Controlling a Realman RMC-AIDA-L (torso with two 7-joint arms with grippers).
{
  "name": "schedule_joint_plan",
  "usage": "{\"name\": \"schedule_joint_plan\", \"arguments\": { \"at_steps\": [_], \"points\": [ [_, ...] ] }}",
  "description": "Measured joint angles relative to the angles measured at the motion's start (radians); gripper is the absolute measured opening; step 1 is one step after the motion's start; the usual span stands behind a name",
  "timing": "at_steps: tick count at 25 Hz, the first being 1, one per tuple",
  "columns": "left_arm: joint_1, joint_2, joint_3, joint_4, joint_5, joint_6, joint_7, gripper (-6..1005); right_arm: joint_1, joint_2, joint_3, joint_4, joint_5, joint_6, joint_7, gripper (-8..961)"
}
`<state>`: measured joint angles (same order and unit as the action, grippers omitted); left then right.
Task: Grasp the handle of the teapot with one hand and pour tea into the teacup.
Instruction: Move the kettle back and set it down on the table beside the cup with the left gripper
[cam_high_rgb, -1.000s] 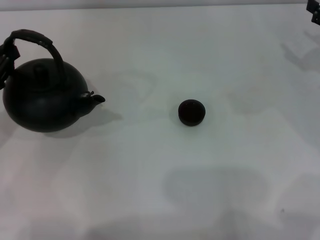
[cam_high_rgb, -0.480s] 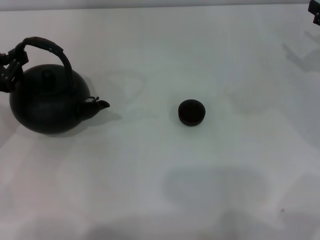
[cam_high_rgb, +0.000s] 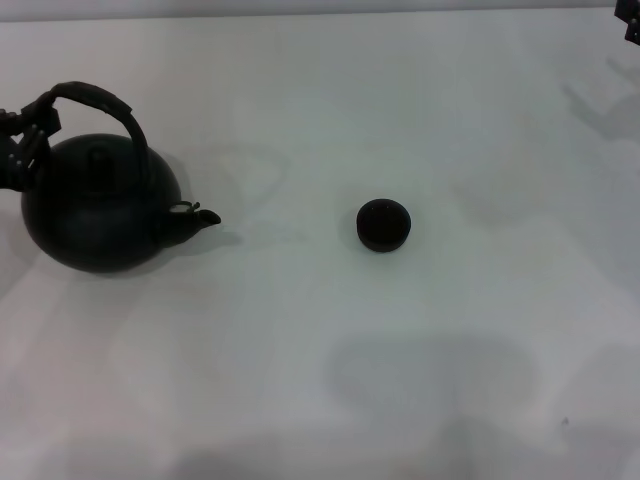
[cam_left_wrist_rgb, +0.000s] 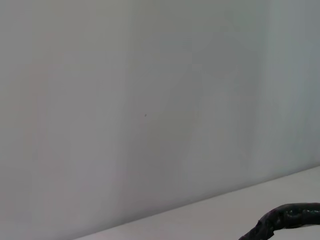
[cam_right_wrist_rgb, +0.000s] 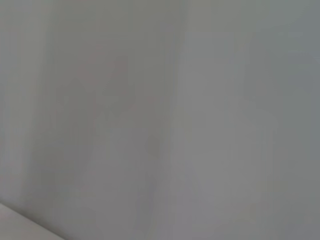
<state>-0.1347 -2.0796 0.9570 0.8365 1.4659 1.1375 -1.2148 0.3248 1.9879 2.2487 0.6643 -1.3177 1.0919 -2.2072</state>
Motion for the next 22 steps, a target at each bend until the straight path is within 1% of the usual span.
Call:
{"name": "schedule_joint_plan", "arguments": {
  "at_steps": [6, 14, 22],
  "points": [
    [-0.019, 0.001, -0.007, -0.04, -0.006, -0.003, 0.044, 118, 0.0, 0.0, 0.0, 0.0, 0.0, -0.002, 0.0, 844],
    [-0.022, 0.001, -0.005, -0.062, -0.036, -0.006, 0.108, 118, 0.001, -0.001, 0.0, 0.002, 0.0, -0.013, 0.0, 844],
    [-0.029, 0.001, -0.001, -0.116, -0.075, -0.004, 0.192, 117, 0.008, -0.003, 0.0, 0.0, 0.0, -0.018, -0.001, 845]
  ]
}}
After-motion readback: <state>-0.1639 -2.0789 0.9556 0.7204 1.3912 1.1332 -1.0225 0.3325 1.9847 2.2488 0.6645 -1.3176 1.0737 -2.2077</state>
